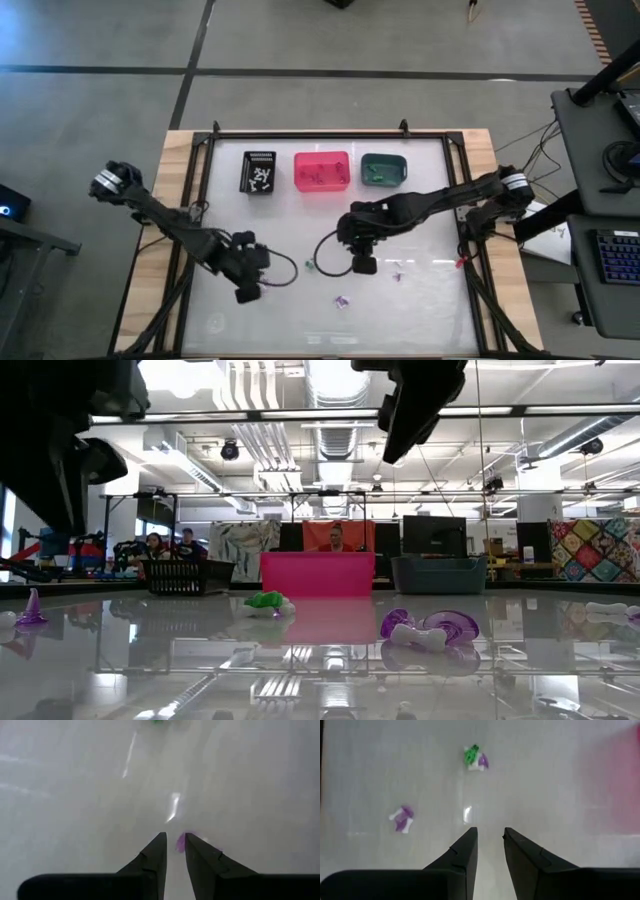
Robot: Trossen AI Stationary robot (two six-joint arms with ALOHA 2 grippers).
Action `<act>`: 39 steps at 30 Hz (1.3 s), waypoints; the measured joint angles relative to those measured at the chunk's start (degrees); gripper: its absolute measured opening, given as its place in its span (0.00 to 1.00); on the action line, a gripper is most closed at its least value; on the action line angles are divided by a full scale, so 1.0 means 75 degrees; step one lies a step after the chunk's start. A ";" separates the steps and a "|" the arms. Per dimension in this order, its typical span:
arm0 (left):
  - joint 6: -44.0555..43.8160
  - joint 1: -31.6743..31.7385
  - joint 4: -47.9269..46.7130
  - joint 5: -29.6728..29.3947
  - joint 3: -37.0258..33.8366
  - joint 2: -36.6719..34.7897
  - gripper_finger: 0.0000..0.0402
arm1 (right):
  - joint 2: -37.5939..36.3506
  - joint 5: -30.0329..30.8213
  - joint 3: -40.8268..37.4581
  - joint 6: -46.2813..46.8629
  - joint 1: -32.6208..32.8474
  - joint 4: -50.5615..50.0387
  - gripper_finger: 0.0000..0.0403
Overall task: Sort Halloween decoration
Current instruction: Put the purple hat toy into the pink bin
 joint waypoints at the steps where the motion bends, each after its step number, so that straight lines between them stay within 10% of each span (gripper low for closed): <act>1: 0.0014 -0.0008 -0.0235 -0.0003 0.0152 0.0190 0.13 | -0.0067 0.0002 -0.0082 0.0002 0.0000 0.0079 0.22; 39: 0.0685 -0.0448 -0.0418 0.0143 0.0929 0.1948 0.29 | -0.0205 0.0001 -0.0859 0.0052 0.0035 0.0767 0.24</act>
